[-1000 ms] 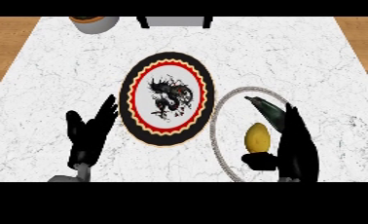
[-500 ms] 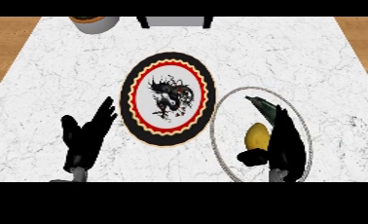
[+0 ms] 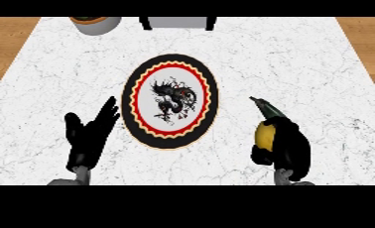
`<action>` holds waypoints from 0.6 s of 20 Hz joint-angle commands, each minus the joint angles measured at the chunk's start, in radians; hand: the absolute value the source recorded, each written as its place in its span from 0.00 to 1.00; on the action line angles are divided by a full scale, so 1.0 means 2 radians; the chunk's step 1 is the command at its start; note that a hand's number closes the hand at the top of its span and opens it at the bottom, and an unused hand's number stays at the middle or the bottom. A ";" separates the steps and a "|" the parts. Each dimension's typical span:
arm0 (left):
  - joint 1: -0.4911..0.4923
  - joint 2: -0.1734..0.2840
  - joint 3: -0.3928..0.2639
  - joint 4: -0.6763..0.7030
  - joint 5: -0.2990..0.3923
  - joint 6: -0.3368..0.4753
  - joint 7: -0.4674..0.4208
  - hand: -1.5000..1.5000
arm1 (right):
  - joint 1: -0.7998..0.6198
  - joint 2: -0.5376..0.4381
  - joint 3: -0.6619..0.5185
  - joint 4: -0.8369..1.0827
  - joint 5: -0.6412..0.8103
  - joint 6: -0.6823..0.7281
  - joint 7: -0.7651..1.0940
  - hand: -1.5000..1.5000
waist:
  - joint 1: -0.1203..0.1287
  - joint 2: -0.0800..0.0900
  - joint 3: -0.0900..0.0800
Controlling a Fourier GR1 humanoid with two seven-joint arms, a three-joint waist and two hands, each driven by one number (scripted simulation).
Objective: Pick the lemon from the placemat and place it in the plate
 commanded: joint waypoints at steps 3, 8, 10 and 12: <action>-0.011 -0.003 0.013 -0.018 -0.001 0.002 0.030 0.50 | -0.012 -0.001 -0.001 0.033 0.036 -0.018 -0.011 1.00 | 0.002 0.006 0.006; 0.004 -0.010 -0.005 -0.016 -0.003 -0.006 0.012 0.50 | -0.045 0.030 0.154 -0.022 0.111 -0.093 0.035 1.00 | 0.016 0.004 0.006; -0.005 -0.015 -0.021 -0.016 -0.010 -0.009 0.022 0.50 | -0.080 0.030 0.223 -0.011 0.101 -0.081 0.032 1.00 | 0.045 0.004 0.006; -0.019 -0.013 -0.028 -0.015 -0.013 -0.017 0.024 0.50 | -0.114 0.031 0.259 -0.010 0.088 -0.077 0.023 1.00 | 0.073 0.008 0.005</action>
